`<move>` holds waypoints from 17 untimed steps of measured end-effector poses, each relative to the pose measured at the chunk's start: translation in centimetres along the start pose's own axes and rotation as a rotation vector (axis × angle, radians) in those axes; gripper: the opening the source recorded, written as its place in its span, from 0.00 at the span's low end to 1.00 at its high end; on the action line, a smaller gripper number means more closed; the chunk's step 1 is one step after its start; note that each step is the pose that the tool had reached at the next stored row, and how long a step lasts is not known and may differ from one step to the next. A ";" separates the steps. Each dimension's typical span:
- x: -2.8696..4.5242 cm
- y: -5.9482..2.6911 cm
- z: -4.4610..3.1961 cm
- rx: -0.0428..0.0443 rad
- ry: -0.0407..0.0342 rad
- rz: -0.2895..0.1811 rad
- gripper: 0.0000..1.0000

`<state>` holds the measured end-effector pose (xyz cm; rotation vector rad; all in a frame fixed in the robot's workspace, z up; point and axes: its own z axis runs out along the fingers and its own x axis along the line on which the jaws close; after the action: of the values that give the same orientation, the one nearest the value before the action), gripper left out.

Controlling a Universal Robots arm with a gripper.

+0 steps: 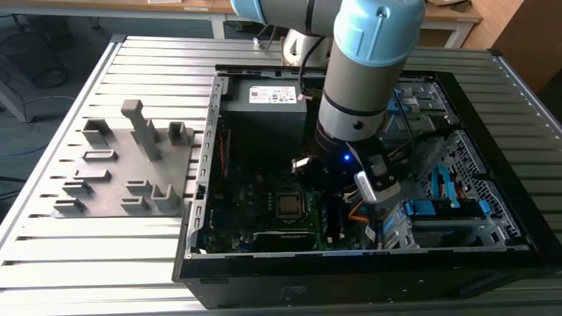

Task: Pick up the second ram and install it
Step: 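Insert the second ram into the second slot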

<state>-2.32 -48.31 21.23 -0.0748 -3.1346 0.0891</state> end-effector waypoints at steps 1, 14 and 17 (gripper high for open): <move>-0.01 0.02 -0.03 0.0004 -0.0002 -0.003 0.14; -0.27 0.27 -0.22 0.0127 0.0042 -0.020 0.14; -0.41 0.33 -0.15 0.0129 0.0053 -0.023 0.14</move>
<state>-1.89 -48.00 21.37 -0.0390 -3.1284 0.1088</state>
